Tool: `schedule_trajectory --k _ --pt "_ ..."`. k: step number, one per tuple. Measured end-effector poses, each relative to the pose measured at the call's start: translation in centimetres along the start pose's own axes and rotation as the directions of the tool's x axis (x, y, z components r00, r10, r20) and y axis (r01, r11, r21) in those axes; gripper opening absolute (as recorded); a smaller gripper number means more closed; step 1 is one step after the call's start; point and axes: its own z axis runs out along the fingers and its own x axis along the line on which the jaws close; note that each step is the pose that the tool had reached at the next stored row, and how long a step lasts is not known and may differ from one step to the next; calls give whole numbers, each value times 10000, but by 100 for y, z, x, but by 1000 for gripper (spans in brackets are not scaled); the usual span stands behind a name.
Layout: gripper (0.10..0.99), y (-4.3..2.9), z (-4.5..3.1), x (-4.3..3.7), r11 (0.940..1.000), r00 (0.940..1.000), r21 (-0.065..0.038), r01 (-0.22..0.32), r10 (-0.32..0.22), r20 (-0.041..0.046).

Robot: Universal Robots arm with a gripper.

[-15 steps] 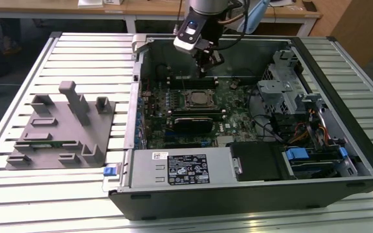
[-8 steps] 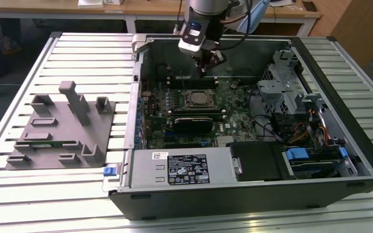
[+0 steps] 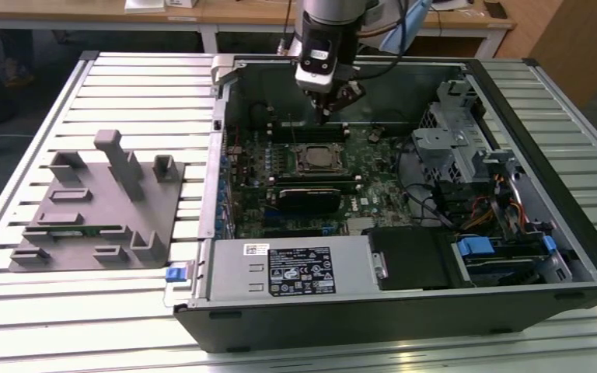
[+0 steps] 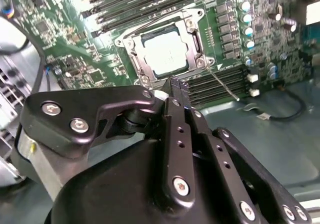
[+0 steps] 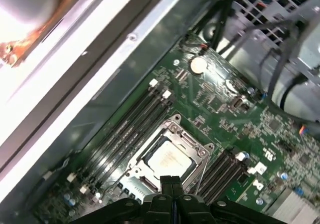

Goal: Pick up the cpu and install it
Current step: 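Install the first cpu locking lever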

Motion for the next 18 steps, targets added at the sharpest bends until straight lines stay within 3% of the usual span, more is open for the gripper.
schedule_trajectory --k 5,10,14,18 --pt "106 0 1 0 9969 9969 -8 788 -788 -26" --pt "106 0 2 0 9888 9888 -19 1494 -1494 -50" --pt "106 0 5 0 9752 9752 -29 2212 -2212 -72" --pt "106 0 10 0 9566 9566 -43 2913 -2913 -94"
